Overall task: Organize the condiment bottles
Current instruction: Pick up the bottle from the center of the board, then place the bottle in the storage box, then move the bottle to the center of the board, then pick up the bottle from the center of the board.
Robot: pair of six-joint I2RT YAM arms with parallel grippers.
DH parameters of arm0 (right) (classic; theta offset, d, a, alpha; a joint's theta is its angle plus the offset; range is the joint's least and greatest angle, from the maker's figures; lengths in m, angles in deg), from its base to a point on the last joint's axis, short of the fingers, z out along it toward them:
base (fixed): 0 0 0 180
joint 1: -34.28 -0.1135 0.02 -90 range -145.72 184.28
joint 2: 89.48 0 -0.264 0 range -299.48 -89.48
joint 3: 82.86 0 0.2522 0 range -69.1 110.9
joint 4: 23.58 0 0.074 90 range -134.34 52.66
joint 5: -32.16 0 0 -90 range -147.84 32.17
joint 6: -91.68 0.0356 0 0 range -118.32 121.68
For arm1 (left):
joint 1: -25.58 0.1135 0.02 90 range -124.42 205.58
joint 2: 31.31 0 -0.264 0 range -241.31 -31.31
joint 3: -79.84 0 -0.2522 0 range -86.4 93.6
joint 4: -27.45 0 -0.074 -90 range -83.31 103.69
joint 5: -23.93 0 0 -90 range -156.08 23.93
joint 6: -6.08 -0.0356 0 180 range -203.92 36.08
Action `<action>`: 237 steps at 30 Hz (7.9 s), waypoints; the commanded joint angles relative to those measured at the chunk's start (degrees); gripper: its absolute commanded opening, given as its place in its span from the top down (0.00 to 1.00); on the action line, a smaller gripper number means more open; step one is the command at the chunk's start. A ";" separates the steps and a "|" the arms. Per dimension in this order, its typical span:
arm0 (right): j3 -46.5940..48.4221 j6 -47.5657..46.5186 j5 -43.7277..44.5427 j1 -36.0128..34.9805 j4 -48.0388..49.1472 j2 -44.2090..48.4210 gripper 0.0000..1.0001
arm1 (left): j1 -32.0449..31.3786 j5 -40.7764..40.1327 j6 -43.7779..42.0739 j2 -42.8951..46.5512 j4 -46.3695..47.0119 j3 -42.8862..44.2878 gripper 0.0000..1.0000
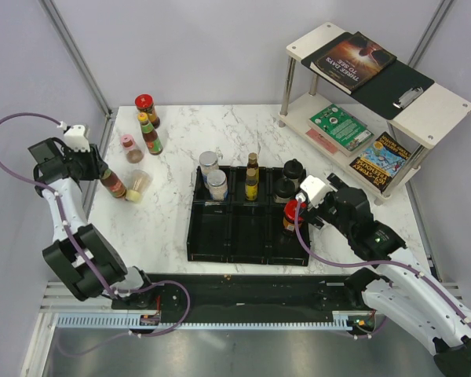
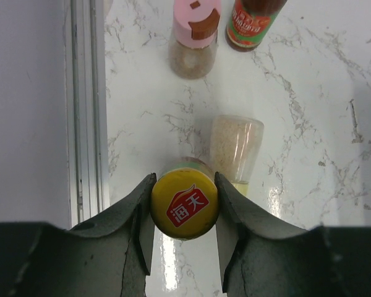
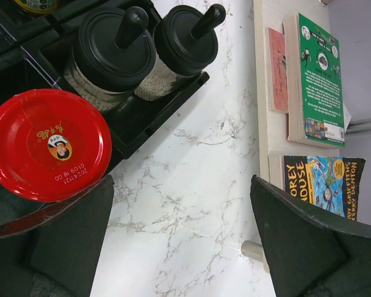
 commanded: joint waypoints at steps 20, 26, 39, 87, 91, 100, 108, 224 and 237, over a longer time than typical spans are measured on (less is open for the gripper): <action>-0.33 1.08 1.18 0.00 1.87 0.33 0.02 | -14.45 25.32 -2.77 30.80 -12.27 3.32 0.98; -0.42 1.08 1.35 0.00 1.87 0.24 0.02 | -28.50 17.68 -5.93 32.39 -16.05 -1.24 0.98; -0.68 0.90 1.35 0.00 1.78 0.06 0.02 | -39.24 16.35 -5.85 31.87 -16.93 -5.64 0.98; -1.03 0.46 1.09 0.00 1.52 -1.17 0.02 | -53.31 -1.14 -7.87 25.54 3.20 -17.96 0.04; -1.12 0.46 1.18 0.08 1.52 -1.17 0.02 | -53.31 -3.33 -7.61 29.39 2.05 -13.83 0.01; -1.21 0.38 1.18 0.08 1.52 -0.82 0.02 | -52.87 -11.14 -7.52 31.70 1.17 -7.50 0.01; -1.04 0.46 0.92 0.08 1.34 -0.55 0.02 | -34.88 -6.90 -1.73 18.96 5.83 -0.21 0.01; -0.86 0.20 -0.14 1.49 0.20 -0.64 0.02 | -33.62 1.06 -4.09 0.23 11.28 -0.37 0.67; -0.86 0.29 -0.40 1.84 0.02 -0.64 0.02 | -33.54 1.32 -5.06 1.98 9.43 -1.69 0.30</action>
